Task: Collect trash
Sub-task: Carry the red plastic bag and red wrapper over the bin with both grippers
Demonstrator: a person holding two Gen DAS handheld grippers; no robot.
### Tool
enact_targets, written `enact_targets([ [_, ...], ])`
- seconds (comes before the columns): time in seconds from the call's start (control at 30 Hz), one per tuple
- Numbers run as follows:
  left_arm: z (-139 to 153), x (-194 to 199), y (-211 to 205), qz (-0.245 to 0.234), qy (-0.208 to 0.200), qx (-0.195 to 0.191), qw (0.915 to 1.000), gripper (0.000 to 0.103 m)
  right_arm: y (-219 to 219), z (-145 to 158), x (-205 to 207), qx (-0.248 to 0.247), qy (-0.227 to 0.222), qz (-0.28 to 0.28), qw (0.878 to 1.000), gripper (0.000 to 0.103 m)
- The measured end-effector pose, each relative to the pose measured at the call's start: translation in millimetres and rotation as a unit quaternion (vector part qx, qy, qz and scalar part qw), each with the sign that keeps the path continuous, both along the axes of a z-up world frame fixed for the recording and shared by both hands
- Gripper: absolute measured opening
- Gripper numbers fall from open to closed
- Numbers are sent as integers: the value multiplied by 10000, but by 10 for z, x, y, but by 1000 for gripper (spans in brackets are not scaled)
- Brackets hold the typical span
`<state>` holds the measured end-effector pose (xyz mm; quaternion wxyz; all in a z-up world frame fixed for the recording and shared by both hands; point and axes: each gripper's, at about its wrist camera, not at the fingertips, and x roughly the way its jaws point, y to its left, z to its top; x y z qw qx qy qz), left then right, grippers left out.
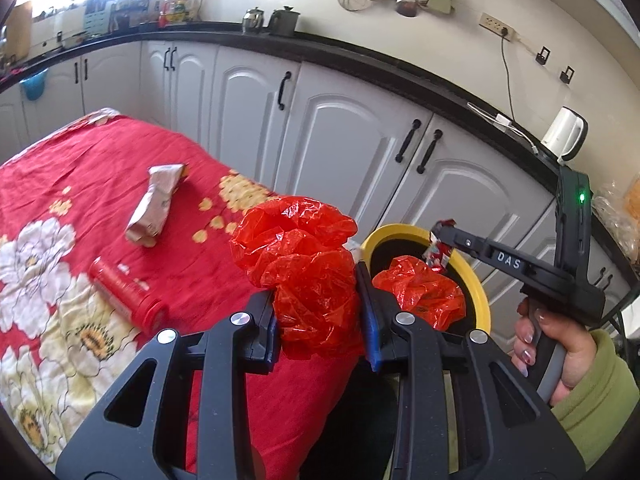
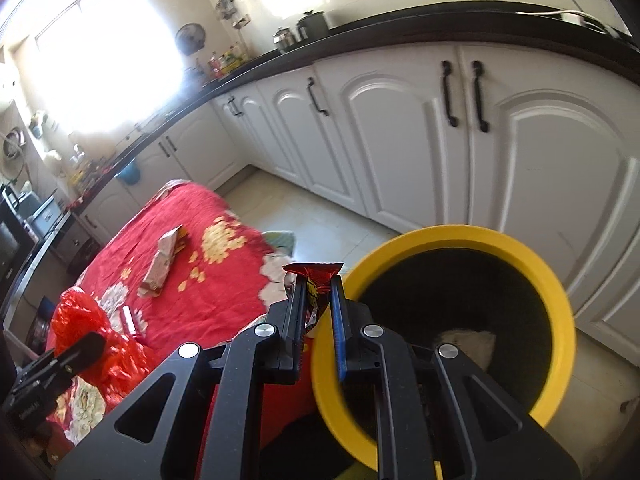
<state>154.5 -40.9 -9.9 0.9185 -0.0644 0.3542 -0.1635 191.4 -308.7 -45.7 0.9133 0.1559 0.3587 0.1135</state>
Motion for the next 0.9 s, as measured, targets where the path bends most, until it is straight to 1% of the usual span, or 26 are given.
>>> enact_targets([
  [0.47, 126, 178, -418, -331, -170, 22, 9993, 25, -513, -10, -159, -98, -49, -586, 9982, 12],
  [0.73, 182, 303, -689, -533, -278, 55, 9982, 25, -732, 20, -217, -141, -108, -825, 9964, 12],
  [0.9, 174, 386, -848, -631, -277, 78, 9976, 25, -862, 6, -235, -133, -91, -938, 9955, 12],
])
